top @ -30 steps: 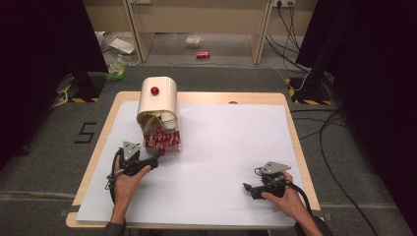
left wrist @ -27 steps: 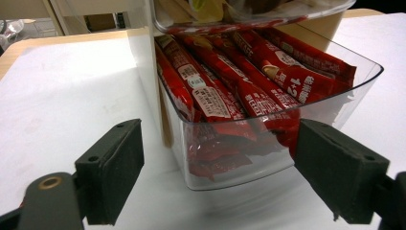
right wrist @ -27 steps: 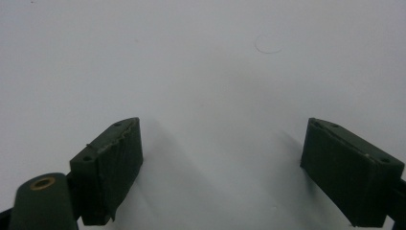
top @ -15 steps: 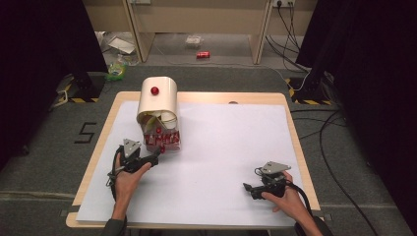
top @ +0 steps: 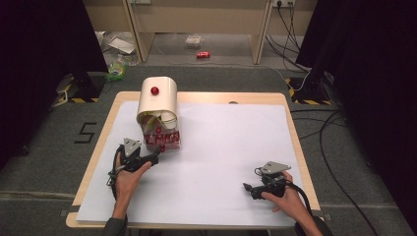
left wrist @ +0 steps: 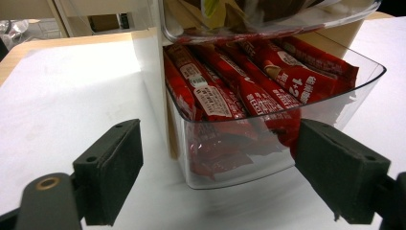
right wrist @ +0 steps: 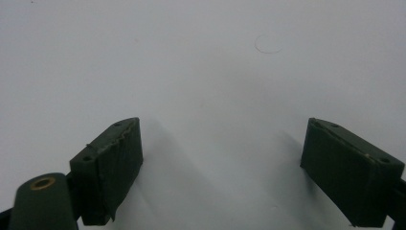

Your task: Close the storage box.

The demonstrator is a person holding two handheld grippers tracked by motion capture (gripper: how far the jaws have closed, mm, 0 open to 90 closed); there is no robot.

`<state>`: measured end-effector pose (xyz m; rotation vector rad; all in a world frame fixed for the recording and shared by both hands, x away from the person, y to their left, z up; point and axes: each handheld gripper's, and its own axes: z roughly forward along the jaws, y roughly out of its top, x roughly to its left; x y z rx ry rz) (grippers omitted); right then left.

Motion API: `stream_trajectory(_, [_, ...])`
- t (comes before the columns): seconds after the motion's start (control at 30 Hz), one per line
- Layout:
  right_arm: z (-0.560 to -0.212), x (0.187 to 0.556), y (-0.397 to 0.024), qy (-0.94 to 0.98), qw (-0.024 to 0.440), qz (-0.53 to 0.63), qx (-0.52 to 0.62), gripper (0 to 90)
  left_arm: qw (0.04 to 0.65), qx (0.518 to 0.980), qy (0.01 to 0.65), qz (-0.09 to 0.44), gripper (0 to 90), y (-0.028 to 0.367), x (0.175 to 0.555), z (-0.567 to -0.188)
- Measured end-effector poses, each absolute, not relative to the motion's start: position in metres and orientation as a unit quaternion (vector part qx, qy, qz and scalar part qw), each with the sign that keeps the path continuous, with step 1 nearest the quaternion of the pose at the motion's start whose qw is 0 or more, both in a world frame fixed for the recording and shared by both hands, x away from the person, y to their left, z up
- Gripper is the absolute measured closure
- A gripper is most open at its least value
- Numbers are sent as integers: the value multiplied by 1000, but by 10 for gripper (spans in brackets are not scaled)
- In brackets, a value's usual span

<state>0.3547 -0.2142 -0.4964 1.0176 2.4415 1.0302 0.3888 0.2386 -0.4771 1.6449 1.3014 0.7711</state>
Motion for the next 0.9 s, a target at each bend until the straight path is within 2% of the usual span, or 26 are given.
stream_trajectory(0.9, [-496, 355, -214, 850, 151, 359, 355, 146, 437, 653, 532, 316, 172, 240, 397, -479])
